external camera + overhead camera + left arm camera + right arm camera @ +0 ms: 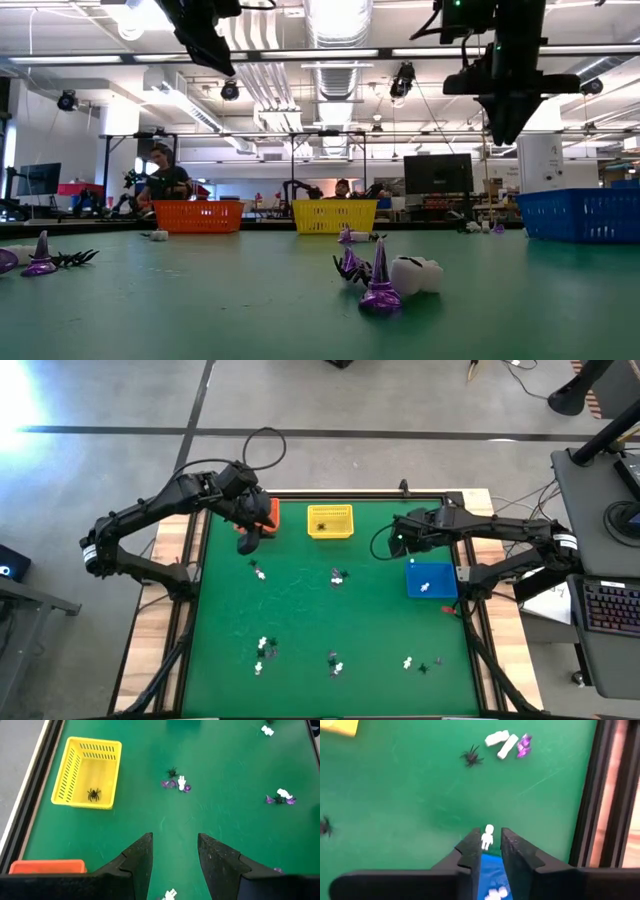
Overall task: Sort Halloween decoration
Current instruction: Put the white skeleton toy into the blue basket
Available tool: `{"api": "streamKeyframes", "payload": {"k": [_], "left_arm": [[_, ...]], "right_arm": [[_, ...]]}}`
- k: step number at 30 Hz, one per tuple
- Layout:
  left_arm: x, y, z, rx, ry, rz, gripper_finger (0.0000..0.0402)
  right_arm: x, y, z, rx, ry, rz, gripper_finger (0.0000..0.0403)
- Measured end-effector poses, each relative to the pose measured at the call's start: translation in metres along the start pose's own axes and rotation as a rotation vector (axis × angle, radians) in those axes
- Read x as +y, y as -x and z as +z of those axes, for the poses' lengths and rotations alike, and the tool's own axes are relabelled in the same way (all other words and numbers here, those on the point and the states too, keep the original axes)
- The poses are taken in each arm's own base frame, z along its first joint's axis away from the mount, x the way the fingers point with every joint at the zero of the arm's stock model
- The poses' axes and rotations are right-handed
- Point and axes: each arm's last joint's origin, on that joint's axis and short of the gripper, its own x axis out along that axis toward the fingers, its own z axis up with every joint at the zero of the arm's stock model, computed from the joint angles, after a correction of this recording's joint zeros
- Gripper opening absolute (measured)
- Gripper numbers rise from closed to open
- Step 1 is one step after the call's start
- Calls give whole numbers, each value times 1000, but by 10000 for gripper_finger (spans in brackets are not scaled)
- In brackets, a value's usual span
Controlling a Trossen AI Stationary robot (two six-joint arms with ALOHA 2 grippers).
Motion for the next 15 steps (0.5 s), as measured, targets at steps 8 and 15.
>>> {"api": "streamKeyframes", "payload": {"k": [8,15], "left_arm": [[0,0,-1,8,-28,-2,138],[0,0,-1,8,-45,-2,138]], "right_arm": [[-9,-14,8,94,-100,-5,85],[-20,-51,19,223,-154,-49,86]]}}
